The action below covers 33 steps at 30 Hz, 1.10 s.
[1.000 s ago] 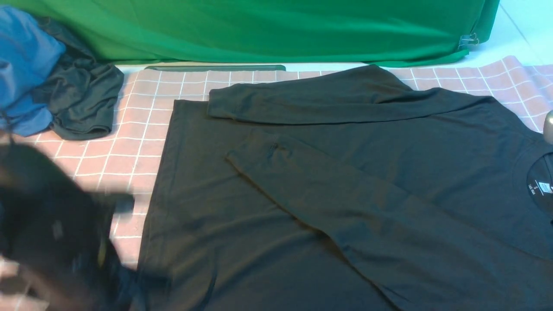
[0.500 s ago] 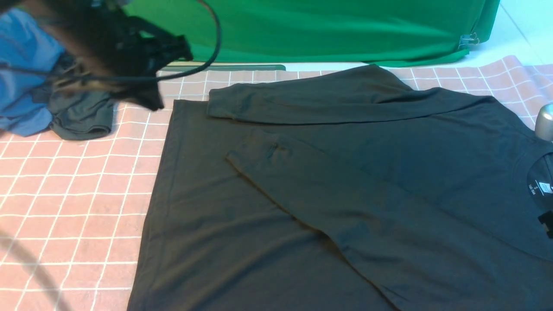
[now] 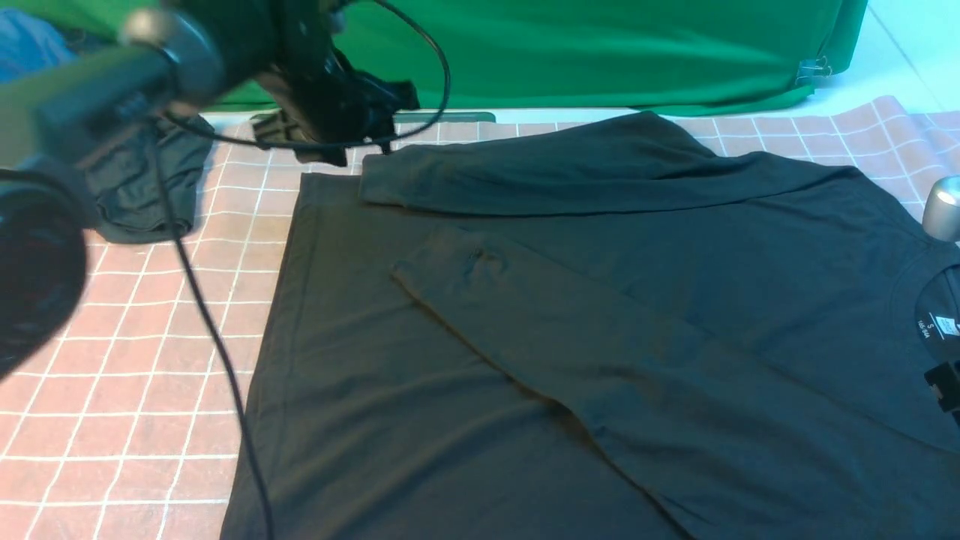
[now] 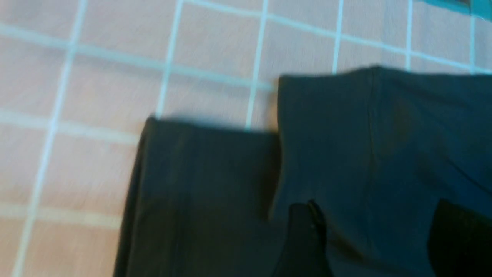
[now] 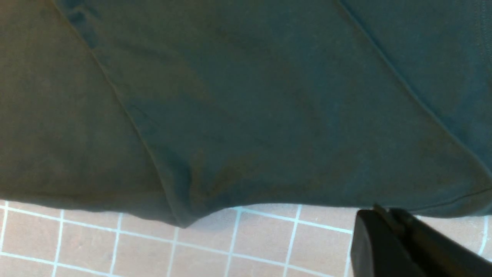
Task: Fold a long-sleeved shirt over a pink coffee tablecloth.
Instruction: 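Grab the top left corner of the dark shirt with the left gripper, then fold the left side of the dark shirt inward over its body with the left gripper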
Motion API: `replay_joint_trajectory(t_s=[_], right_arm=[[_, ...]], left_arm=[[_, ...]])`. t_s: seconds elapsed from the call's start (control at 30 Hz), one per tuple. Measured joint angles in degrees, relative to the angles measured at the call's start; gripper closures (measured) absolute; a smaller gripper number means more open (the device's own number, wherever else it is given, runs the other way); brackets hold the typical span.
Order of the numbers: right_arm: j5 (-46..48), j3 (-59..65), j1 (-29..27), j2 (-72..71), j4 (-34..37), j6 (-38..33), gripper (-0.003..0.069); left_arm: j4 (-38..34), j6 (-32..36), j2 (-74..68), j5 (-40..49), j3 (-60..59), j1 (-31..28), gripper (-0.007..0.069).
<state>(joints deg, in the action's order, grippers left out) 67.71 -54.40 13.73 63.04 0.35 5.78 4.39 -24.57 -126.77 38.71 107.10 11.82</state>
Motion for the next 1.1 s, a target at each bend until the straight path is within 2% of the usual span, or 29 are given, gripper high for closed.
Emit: replay_joint_trajectory(t_s=[0.2, 0.37, 0.5, 0.6, 0.63, 0.73, 1.1], right_arm=[[0.0, 0.0, 0.0, 0.0, -0.05, 0.02, 0.0578], [0.0, 0.0, 0.0, 0.0, -0.35, 0.02, 0.0569], [0.0, 0.0, 0.0, 0.0, -0.35, 0.02, 0.0568], [0.0, 0.0, 0.0, 0.0, -0.35, -0.04, 0.0568], [0.0, 0.0, 0.0, 0.0, -0.35, -0.04, 0.0568], [-0.02, 0.0, 0.0, 0.0, -0.35, -0.16, 0.0568], [-1.47, 0.0, 0.0, 0.0, -0.35, -1.44, 0.0568]], left_arm=[[3.07, 0.0, -4.77, -4.03, -0.01, -0.06, 0.0144], [3.44, 0.29, -6.58, -5.95, -0.01, -0.16, 0.0152], [3.07, 2.01, -6.7, -6.21, -0.01, -0.25, 0.0282], [2.65, 2.67, -6.31, -5.3, -0.01, -0.36, 0.051], [2.65, 2.72, -5.87, -5.02, -0.01, -0.36, 0.0554], [2.35, 2.84, -3.42, -3.8, -0.01, -0.36, 0.0597], [-4.05, 7.02, 8.13, 8.01, -0.01, -0.36, 0.0596]])
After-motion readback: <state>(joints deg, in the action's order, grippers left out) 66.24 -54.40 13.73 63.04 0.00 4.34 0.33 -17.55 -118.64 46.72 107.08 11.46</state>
